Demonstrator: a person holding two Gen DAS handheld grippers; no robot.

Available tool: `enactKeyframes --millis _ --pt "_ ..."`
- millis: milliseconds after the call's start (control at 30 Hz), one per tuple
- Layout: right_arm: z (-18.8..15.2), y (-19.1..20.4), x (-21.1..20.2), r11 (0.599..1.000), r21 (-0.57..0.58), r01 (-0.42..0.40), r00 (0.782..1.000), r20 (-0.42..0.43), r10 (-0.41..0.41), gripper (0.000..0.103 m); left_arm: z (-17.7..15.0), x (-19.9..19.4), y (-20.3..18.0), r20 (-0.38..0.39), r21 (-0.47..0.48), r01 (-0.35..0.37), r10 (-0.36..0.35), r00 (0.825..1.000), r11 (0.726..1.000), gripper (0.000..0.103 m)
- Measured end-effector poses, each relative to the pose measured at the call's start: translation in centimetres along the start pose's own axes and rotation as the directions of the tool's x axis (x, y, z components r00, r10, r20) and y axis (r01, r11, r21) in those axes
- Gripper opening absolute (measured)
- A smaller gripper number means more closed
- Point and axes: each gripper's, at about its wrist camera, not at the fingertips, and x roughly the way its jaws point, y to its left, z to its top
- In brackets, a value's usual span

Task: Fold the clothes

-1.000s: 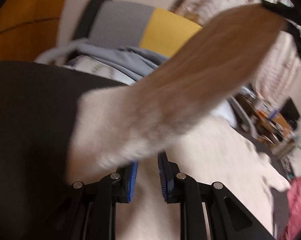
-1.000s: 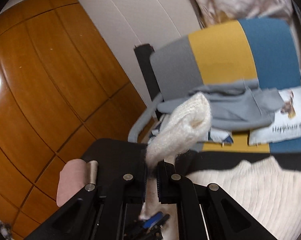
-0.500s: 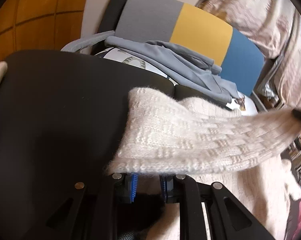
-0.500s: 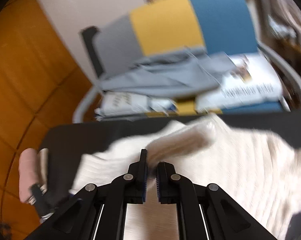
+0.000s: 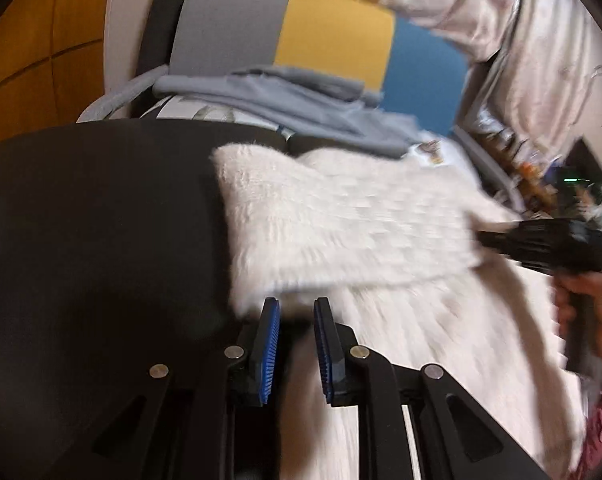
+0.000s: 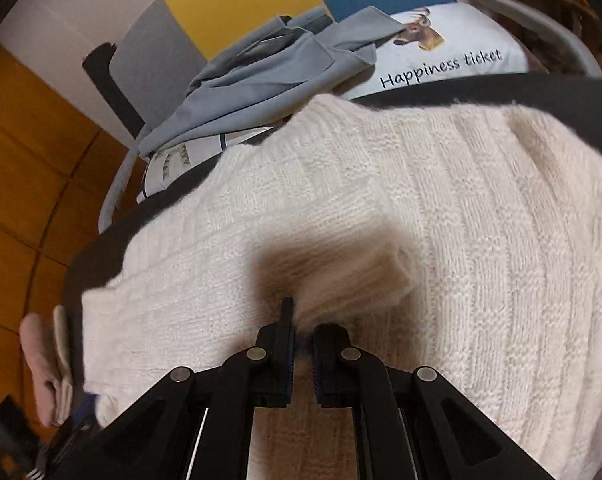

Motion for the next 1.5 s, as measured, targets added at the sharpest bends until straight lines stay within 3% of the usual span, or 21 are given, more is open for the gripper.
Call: enactKeyframes --millis 100,267,433,500,600,767,800,833,900,1000,1067,1133,1267,1300,1400,1500 --pt "-0.2 -0.3 0.1 1.0 0.012 -0.015 1.0 0.01 0.014 0.007 0.5 -1.6 0.3 0.067 -0.032 -0.005 0.007 0.998 0.999 0.017" --pt "0.2 0.4 -0.5 1.0 0.0 -0.01 1.0 0.021 0.01 0.007 4.5 1.8 -1.6 0.067 -0.014 -0.045 0.045 0.997 0.999 0.017" --pt "1.1 0.8 -2.0 1.0 -0.023 0.004 0.998 0.065 -0.003 0.007 5.1 7.3 -3.8 -0.018 0.13 -0.195 0.199 0.98 0.972 0.017" --pt "1.3 0.8 -2.3 0.999 -0.038 0.023 0.997 0.076 -0.02 0.007 4.8 7.2 -3.5 -0.002 0.109 -0.195 0.196 0.981 0.975 0.018" --pt "0.5 0.6 -0.2 0.997 -0.054 0.058 0.998 0.018 -0.057 0.007 4.6 7.4 -2.7 -0.012 0.1 -0.176 0.178 0.984 0.979 0.019" --pt "0.0 -0.4 -0.9 0.999 -0.035 0.025 0.998 0.063 -0.023 0.007 4.8 6.9 -2.3 -0.037 0.117 -0.136 0.142 0.989 0.984 0.019" --pt "0.0 -0.1 -1.4 0.998 -0.055 0.035 0.996 0.079 -0.031 0.013 5.1 6.4 -2.3 -0.036 0.104 -0.124 0.128 0.991 0.987 0.019" --pt "0.0 0.2 -1.9 0.996 -0.074 0.045 0.995 0.095 -0.038 0.029 5.4 5.9 -2.3 -0.019 0.092 -0.125 0.127 0.992 0.988 0.019" --pt "0.1 0.8 -3.0 0.991 -0.113 0.067 0.99 0.128 -0.052 0.047 5.9 4.8 -2.3 0.029 0.081 -0.182 0.18 0.983 0.98 0.019" --pt "0.1 1.7 -4.5 0.98 -0.169 0.101 0.982 0.178 -0.071 0.044 6.7 5.3 -2.5 0.04 0.091 -0.219 0.216 0.976 0.971 0.019" --pt "0.2 2.4 -5.3 0.97 -0.208 0.123 0.976 0.204 -0.08 0.032 6.9 6.8 -2.7 0.002 0.112 -0.264 0.266 0.964 0.958 0.019" --pt "0.3 3.9 -3.1 0.948 -0.283 0.144 0.984 0.145 -0.106 0.02 6.6 8.1 -2.8 -0.029 0.136 -0.296 0.302 0.953 0.945 0.019" --pt "0.2 3.8 0.6 0.923 -0.308 0.231 0.973 0.073 -0.22 0.017 5.1 8.5 -3.5 0.017 0.243 -0.345 0.351 0.936 0.907 0.019" --pt "0.2 3.3 0.5 0.931 -0.289 0.222 0.975 0.076 -0.209 0.017 4.8 8.6 -3.7 0.026 0.266 -0.353 0.359 0.933 0.897 0.02" --pt "-0.2 3.1 0.5 0.93 -0.285 0.234 0.972 0.096 -0.215 0.017 5.3 8.7 -3.3 0.006 0.243 -0.332 0.341 0.94 0.911 0.019" --pt "-0.2 3.4 -0.2 0.924 -0.309 0.225 0.974 0.095 -0.205 0.018 6.0 8.5 -4.0 -0.016 0.259 -0.335 0.351 0.936 0.906 0.019"
